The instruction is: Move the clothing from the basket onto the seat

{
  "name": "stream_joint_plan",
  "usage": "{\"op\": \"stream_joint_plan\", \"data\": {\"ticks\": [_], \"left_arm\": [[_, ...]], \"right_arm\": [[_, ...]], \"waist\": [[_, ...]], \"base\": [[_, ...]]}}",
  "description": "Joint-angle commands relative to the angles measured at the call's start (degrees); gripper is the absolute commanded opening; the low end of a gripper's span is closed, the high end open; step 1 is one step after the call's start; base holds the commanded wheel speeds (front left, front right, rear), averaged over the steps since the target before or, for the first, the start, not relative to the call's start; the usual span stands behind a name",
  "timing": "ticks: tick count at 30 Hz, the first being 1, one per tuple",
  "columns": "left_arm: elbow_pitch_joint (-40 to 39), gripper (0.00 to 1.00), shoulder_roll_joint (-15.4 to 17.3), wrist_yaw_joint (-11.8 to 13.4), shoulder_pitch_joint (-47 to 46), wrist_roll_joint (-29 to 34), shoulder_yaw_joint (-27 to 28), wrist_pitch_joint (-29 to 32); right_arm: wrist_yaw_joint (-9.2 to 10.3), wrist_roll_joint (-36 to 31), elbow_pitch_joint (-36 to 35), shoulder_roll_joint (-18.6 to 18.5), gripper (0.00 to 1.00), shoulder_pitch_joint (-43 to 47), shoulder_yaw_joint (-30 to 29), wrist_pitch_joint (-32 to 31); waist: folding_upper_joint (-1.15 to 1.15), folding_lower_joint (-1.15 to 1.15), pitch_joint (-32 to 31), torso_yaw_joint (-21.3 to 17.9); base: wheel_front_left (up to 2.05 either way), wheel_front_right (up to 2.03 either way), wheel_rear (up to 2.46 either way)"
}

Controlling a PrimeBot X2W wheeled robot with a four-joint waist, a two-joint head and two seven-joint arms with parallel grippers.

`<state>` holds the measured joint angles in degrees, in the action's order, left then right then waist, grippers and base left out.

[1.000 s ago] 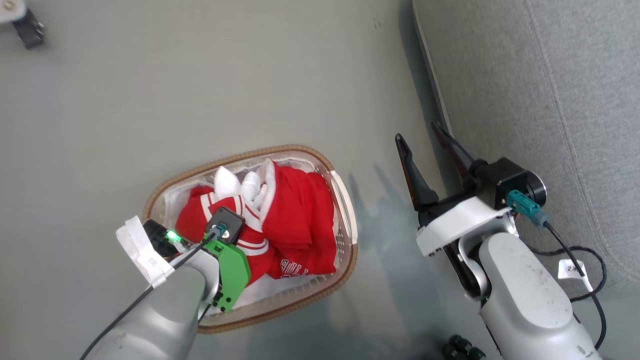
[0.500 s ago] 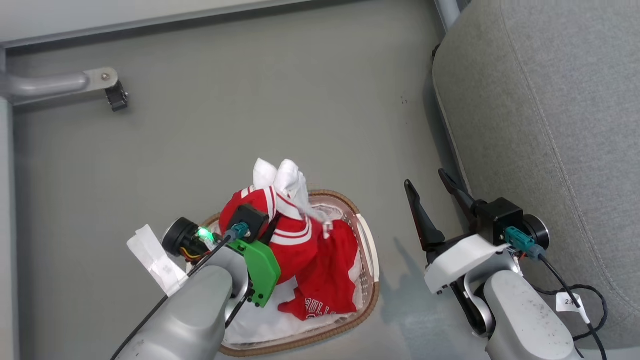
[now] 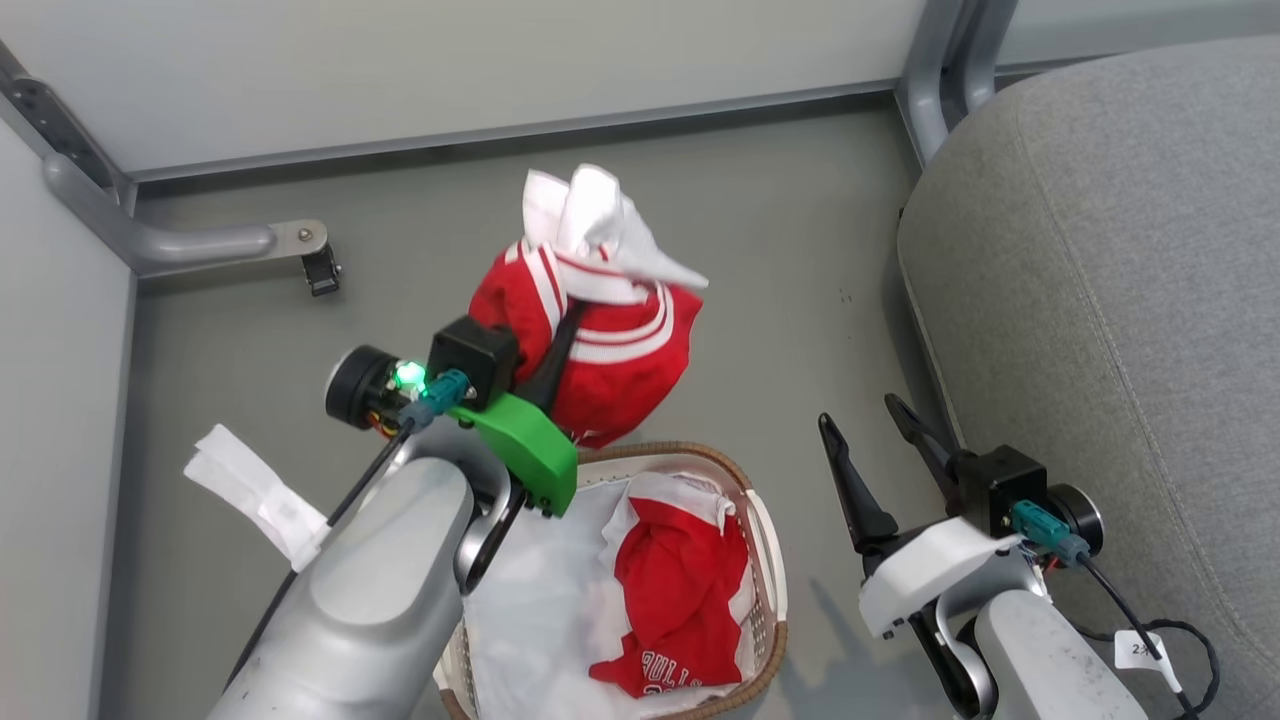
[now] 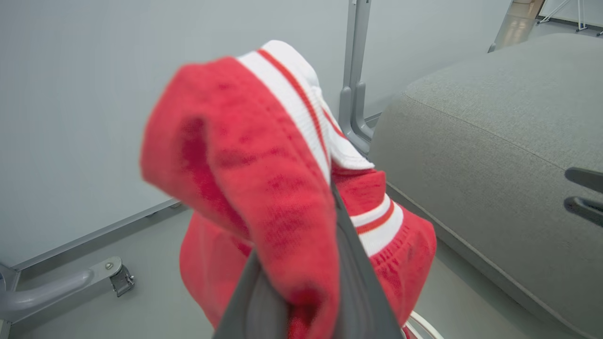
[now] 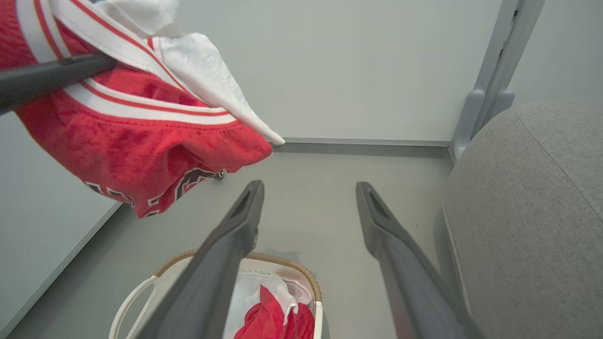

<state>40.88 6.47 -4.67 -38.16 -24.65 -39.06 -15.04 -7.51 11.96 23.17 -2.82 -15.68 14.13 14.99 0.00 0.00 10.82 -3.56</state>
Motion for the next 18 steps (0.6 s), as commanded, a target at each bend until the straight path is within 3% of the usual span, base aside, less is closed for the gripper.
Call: {"op": "stream_joint_plan", "data": {"ticks": [1,11,18], "left_arm": [[-1.9,0.0,0.3,0.3,0.3,0.1,1.1,-0.2],[-15.4,0.0,-0.5,0.0,-0.4,0.2,7.4,-0.1],[-17.4,0.0,-0.9,-0.2,-0.2,0.2,8.1,-0.1]], "right_arm": [[0.04,0.1,0.1,-0.3,1.0,1.0,-0.1,0.3],[0.04,0.7,0.4,-0.4,1.0,3.3,-0.2,0.3],[0.04,0.8,0.6,-0.4,1.0,3.7,0.4,0.3]], "waist": [[0.0,0.0,-1.1,0.4],[0.0,0.0,-2.9,0.5],[0.0,0.0,-3.1,0.3]], "base": [[0.0,0.0,0.0],[0.0,0.0,0.0],[0.0,0.0,0.0]]}}
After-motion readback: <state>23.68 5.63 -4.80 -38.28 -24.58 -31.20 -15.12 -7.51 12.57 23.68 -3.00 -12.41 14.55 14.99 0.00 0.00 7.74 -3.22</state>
